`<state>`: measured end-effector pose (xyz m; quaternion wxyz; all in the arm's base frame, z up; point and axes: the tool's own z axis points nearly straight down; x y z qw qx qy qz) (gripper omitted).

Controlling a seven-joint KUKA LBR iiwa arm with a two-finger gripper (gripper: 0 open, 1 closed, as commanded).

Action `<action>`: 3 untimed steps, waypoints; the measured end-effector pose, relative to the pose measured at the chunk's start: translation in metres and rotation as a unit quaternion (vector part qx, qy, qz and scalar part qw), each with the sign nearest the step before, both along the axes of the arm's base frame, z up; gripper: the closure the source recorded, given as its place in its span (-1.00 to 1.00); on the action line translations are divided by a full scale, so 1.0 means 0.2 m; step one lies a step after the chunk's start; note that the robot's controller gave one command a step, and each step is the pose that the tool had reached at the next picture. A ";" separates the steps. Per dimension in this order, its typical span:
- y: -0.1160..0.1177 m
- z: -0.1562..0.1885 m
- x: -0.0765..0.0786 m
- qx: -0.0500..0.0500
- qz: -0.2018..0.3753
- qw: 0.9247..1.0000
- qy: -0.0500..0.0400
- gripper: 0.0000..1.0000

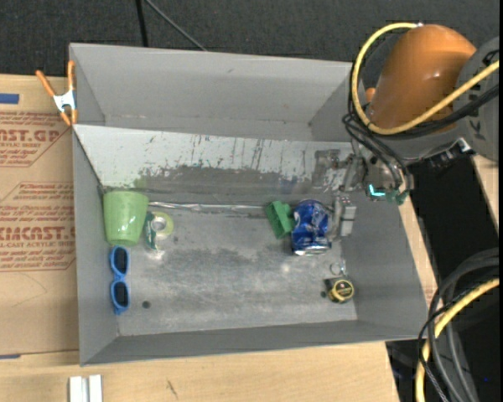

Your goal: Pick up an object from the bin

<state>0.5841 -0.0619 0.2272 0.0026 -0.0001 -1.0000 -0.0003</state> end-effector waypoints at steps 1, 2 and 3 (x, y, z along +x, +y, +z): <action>-0.07 -0.59 -0.01 0.000 -0.140 0.990 -0.002 -1.00; -0.05 -0.74 0.05 0.002 -0.214 0.977 -0.015 -1.00; -0.06 -0.79 0.01 -0.001 -0.214 0.977 -0.004 1.00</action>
Offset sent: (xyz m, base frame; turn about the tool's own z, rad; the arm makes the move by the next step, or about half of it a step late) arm -0.0026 -0.0140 -0.1158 0.2813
